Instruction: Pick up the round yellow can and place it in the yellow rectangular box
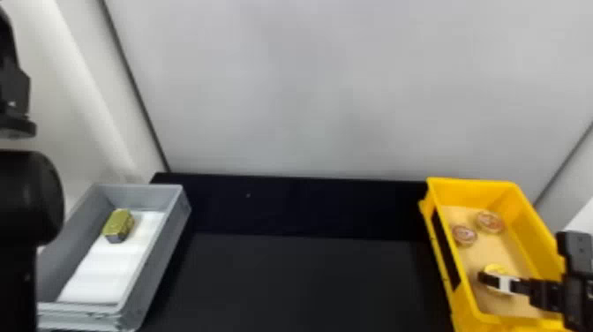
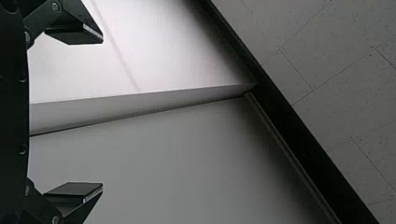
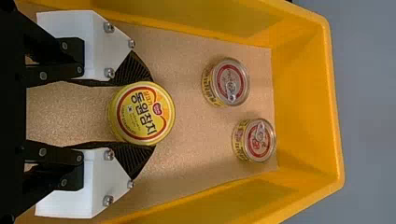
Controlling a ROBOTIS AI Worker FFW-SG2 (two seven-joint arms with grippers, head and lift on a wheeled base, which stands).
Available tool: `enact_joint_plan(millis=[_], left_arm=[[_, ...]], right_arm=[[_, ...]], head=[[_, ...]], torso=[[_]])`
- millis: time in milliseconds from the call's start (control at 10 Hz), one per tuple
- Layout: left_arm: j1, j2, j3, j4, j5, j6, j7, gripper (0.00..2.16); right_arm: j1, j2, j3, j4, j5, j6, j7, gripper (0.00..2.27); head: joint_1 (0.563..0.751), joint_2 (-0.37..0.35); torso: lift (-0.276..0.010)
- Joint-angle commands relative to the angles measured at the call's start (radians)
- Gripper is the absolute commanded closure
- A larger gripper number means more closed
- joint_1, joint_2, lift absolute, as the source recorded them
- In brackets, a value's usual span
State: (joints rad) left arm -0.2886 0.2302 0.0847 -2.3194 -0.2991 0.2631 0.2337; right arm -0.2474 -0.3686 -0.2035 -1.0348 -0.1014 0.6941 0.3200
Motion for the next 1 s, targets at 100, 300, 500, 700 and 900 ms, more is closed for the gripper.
enact_joint_plan(millis=[100,300,500,700,900], left_arm=[[0.0,0.0,0.0,0.0,0.0,-0.001,0.0,0.16],[0.0,-0.001,0.0,0.0,0.0,-0.002,0.0,0.16],[0.0,-0.003,0.0,0.0,0.0,-0.002,0.0,0.16],[0.003,-0.005,0.003,0.0,0.0,-0.002,0.0,0.16],[0.005,-0.005,0.004,0.0,0.0,-0.002,0.0,0.16]], right_arm=[[0.0,-0.006,0.004,-0.004,0.002,0.003,0.001,0.72],[0.0,-0.006,0.006,-0.004,0.002,-0.003,0.001,0.72],[0.0,-0.003,0.007,-0.011,-0.003,0.021,-0.018,0.57],[0.005,0.007,0.027,-0.067,-0.02,0.098,-0.124,0.25],[0.013,0.007,0.026,-0.091,-0.026,0.104,-0.154,0.18]], head=[[0.663,0.054],[0.663,0.054],[0.663,0.054],[0.663,0.054],[0.663,0.054]], torso=[[-0.01],[-0.01],[-0.01],[-0.01],[-0.01]])
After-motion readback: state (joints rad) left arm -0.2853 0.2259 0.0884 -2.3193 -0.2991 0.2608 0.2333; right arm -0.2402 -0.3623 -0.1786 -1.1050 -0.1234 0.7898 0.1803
